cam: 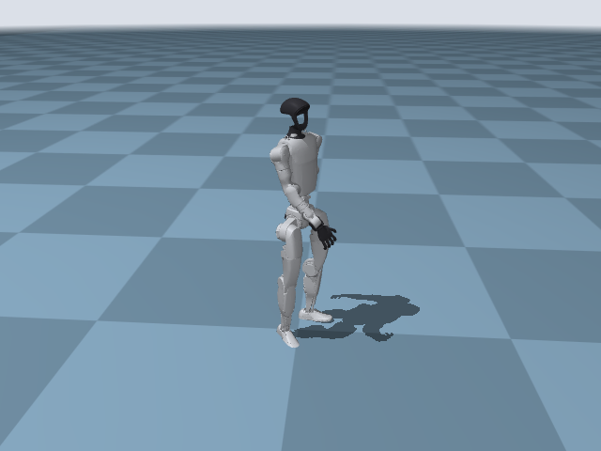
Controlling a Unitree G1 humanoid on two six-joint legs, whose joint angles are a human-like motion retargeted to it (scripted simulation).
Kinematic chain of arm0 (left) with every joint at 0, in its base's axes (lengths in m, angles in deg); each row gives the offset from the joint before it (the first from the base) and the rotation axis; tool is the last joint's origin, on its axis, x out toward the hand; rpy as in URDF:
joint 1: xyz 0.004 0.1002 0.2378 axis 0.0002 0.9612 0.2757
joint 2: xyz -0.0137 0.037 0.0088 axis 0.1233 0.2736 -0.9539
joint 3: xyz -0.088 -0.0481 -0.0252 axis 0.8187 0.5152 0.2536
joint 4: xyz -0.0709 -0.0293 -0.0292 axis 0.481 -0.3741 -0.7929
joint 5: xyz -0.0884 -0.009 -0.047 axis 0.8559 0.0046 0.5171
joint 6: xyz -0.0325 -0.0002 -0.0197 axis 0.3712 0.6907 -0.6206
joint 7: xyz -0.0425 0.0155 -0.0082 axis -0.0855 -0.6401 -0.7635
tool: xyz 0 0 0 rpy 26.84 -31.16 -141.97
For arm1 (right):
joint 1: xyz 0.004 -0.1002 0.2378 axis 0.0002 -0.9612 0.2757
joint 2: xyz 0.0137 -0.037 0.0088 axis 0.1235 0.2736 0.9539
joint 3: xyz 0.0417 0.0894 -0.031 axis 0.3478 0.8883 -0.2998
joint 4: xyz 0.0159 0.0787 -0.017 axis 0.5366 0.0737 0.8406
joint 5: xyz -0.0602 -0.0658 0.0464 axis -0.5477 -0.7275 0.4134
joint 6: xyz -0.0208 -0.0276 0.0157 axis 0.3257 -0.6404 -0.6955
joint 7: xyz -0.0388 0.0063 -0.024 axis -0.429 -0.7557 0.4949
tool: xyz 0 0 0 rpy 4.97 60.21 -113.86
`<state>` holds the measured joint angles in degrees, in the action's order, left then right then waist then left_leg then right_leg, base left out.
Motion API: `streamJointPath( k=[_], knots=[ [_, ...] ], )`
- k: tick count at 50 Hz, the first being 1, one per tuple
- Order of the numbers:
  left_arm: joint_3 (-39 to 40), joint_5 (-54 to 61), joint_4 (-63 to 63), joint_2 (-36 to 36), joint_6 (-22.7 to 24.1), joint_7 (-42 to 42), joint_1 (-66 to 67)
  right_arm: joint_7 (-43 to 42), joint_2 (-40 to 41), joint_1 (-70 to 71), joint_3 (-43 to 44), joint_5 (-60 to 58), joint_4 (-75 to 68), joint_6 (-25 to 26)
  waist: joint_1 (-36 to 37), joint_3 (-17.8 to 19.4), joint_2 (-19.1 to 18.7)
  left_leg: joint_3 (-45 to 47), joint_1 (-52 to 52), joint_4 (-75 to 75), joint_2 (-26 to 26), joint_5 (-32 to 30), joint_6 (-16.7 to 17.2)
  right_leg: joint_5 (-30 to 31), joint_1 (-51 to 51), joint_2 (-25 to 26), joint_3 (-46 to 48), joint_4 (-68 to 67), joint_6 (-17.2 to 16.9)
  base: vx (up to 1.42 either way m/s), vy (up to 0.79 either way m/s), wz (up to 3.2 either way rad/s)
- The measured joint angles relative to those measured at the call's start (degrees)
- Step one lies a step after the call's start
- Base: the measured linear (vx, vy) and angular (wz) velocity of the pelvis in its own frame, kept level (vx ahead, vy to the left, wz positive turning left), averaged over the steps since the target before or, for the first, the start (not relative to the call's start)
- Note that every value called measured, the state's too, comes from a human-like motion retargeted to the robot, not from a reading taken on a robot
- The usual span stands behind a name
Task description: In place motions
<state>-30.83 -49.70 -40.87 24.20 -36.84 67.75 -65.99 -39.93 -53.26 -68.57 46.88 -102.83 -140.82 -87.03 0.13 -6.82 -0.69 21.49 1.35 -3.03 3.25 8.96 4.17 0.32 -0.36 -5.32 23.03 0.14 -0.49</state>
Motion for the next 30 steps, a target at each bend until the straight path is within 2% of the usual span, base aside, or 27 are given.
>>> streamJointPath(
  k=[5, 8, 10, 11, 13, 17, 22, 26, 30],
  knots=[
    [-7.2, -1.9, 0.0, -2.0, 2.6, 5.0, -20.2, -8.8, -4.5, -10.4, 7.3, -10.7, -17.6, 14.1, 0.8, 0.1, 1.8, -1.7, 1.2, -0.6, -0.8, -0.3, -0.5, -0.1, -0.8, -0.7, 1.7, 0.6, -0.2, 0.01, -0.01, 0.29],
    [-10.7, -4.7, 1.7, -4.0, 5.2, 8.1, -32.1, -12.0, -8.3, -15.3, 12.9, -11.4, -29.3, 23.5, 0.4, 0.4, 2.4, -2.4, 1.7, -0.9, -1.0, -0.3, -0.7, -0.2, -1.2, -0.9, 2.5, 0.9, 0.3, -0.01, -0.01, 0.15],
    [-13.3, -7.2, 5.8, -4.7, 7.0, 9.0, -37.9, -10.6, -11.3, -20.9, 15.4, -10.3, -30.4, 29.1, -0.7, 0.7, 2.7, -2.6, 2.0, -1.0, -1.2, -0.4, -0.9, -0.2, -1.4, -1.1, 2.7, 1.0, 0.6, 0.0, 0.0, 0.0],
    [-14.9, -8.7, 8.3, -4.7, 8.0, 8.7, -40.0, -10.9, -12.7, -23.7, 16.8, -8.8, -30.4, 30.3, -1.0, 0.8, 2.8, -2.6, 2.0, -1.1, -1.2, -0.4, -0.9, -0.2, -1.4, -1.2, 2.7, 1.0, 0.8, 0.0, 0.0, 0.0],
    [-17.7, -11.8, 13.0, -4.8, 9.6, 7.3, -43.9, -13.4, -15.0, -28.7, 19.3, -4.7, -30.4, 30.8, -1.4, 1.2, 3.0, -2.3, 1.9, -1.1, -1.3, -0.4, -1.1, -0.1, -1.5, -1.3, 2.5, 1.0, 1.1, 0.0, 0.0, 0.0],
    [-20.7, -17.7, 21.0, -4.3, 12.9, 3.0, -49.5, -21.7, -18.1, -35.2, 25.0, 4.6, -30.4, 27.1, -1.0, 2.6, 3.2, -1.2, 1.2, -1.1, -1.4, -0.3, -1.2, 0.3, -1.6, -1.5, 1.5, 0.8, 1.5, -0.03, -0.02, -0.23],
    [-20.5, -18.5, 24.8, -4.4, 15.3, 0.6, -49.0, -26.4, -19.0, -36.6, 28.3, 13.3, -30.4, 24.8, -0.9, 2.4, 2.7, -0.6, 1.2, -0.9, -1.4, -0.1, -1.2, 0.4, -0.9, -1.6, 0.8, 0.7, 1.5, -0.01, 0.0, -0.03],
    [-19.8, -16.3, 21.8, -4.8, 15.3, 3.5, -42.6, -25.4, -16.4, -32.0, 24.6, 16.4, -30.4, 24.8, -0.5, 1.6, 1.9, -0.9, 1.2, -0.8, -1.3, 0.0, -1.3, 0.2, -0.7, -1.5, 1.1, 0.5, 1.4, 0.0, 0.0, 0.0],
    [-18.0, -15.5, 12.3, -3.8, 15.1, 5.2, -33.4, -19.6, -11.4, -22.4, 15.1, 8.7, -30.4, 26.4, 0.1, 0.7, 1.2, -0.8, 0.8, -0.5, -1.1, 0.2, -1.2, 0.1, -0.5, -1.2, 0.9, 0.3, 1.2, 0.0, 0.0, 0.0]
  ],
)
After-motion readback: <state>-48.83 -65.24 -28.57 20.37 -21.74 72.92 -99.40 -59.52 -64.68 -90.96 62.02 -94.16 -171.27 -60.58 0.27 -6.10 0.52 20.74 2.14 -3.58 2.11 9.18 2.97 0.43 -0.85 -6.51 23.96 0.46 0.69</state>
